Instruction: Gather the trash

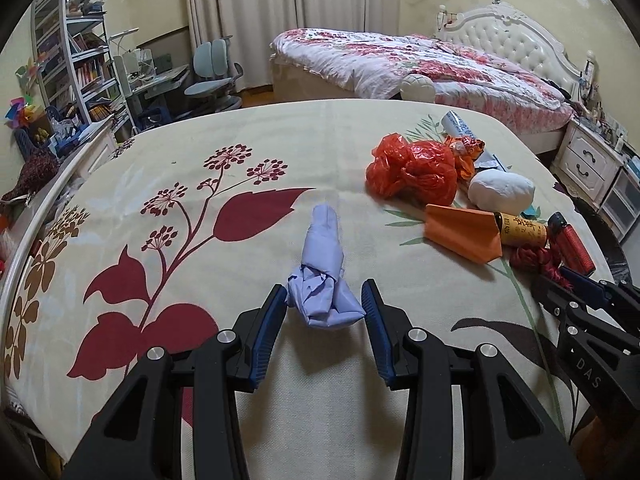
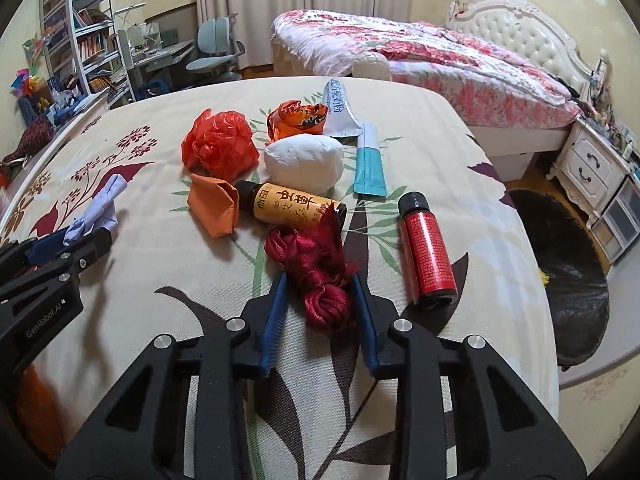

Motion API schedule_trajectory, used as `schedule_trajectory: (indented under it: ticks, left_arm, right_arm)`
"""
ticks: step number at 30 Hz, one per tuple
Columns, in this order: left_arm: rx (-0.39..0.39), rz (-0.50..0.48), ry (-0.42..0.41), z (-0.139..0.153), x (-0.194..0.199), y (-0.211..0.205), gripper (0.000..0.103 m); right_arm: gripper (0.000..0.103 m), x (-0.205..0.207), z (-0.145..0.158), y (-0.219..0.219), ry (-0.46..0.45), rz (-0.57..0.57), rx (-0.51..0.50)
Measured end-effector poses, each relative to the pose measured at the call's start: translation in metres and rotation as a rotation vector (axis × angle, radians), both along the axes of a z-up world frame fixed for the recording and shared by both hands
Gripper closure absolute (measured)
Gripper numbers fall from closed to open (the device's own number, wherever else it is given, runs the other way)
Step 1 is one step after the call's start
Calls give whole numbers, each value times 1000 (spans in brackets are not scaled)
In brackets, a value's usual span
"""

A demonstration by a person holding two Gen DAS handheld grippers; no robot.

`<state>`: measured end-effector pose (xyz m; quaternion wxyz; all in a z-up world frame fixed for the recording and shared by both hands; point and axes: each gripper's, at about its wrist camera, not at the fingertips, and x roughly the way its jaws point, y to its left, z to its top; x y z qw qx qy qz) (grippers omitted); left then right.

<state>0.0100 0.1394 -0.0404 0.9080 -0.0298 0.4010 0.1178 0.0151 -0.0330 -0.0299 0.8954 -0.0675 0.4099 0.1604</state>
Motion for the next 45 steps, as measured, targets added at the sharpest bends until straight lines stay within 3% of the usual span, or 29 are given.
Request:
schedule_trajectory:
  ticks: [12,31,33,37,41,43,45]
  left_arm:
    - [-4,-10,-21,6,-7,-3,61]
    - [-7,-123,-87,26,-17,-65,62]
    - [-14,-135,-89,27,-18,-67,85]
    - [-58,-140,-84,25,-18,-64,87]
    - [-54,-130,-76,21,-19,-60,84]
    - [-54,-121,-68,18,-19,-58,77]
    - [-67,-109,-61,16,-19,-54,57]
  right_arm:
    - [74,-17,12,-11,-32,-11,36]
    - [74,-31,37,-73,-103,-147,54]
    - [74,-32,37,-76,-106,-157,55]
    - [74,-32,36,-82,-106,-170,60]
    - [74,-31,31,-83,-97,-169,62]
    - [74,-31,28,-82,-90,-166,64]
    - [74,-31,26,-81,-82,-161,69]
